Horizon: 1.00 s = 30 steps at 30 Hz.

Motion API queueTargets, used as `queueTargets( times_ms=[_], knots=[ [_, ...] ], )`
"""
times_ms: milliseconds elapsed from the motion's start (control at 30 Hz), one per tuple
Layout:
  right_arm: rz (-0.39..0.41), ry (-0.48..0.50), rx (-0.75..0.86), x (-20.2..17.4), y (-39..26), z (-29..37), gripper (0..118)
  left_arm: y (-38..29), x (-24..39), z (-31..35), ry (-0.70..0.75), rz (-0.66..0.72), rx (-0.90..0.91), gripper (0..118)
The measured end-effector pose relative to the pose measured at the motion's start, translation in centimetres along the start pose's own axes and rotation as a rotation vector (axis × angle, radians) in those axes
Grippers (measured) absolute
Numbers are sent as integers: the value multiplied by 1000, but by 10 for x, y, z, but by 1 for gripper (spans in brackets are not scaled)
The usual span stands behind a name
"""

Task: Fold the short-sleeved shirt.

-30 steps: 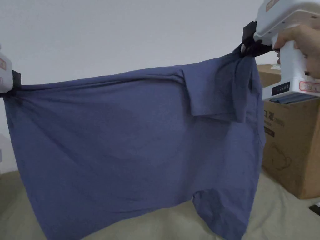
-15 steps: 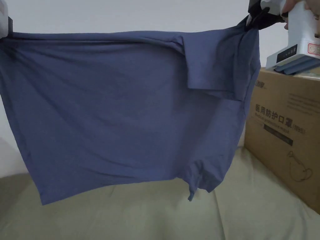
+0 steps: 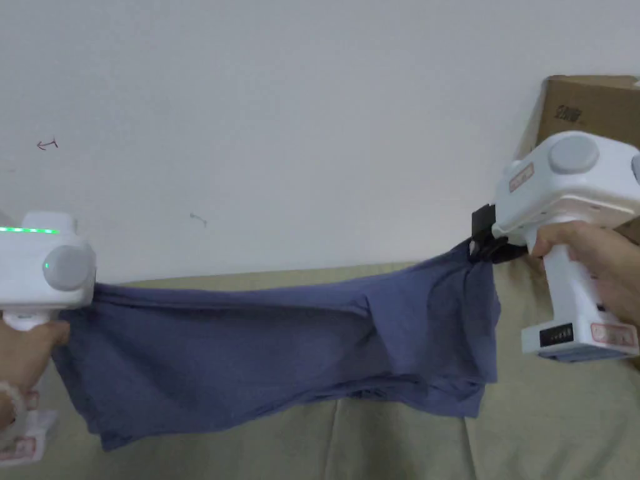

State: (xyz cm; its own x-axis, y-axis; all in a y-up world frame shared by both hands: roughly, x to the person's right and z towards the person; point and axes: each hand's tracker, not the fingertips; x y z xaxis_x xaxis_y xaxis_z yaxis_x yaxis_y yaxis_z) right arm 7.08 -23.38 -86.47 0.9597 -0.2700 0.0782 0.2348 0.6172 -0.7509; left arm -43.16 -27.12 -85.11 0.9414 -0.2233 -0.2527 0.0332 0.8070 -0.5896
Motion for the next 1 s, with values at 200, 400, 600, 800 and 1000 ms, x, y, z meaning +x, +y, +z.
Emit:
queueTargets(
  times_ms=[200, 400, 600, 800, 1000],
  knots=[
    [-41, -78, -201, 25, -87, -116, 4, -109, 38, -72, -6, -32, -188, 0],
    [-47, -76, -252, 48, -125, -133, 4, -139, 26, -96, -29, 2, -249, 0],
    [-23, -43, -230, 54, -175, -84, 4, -156, 2, -37, -82, 3, -177, 0],
    [31, 5, -231, 58, -282, -8, 4, -225, -25, 51, -122, -111, -154, 0],
    [-10, 5, -200, 79, -398, 88, 4, -310, -85, 143, -251, 75, -193, 0]
  ],
)
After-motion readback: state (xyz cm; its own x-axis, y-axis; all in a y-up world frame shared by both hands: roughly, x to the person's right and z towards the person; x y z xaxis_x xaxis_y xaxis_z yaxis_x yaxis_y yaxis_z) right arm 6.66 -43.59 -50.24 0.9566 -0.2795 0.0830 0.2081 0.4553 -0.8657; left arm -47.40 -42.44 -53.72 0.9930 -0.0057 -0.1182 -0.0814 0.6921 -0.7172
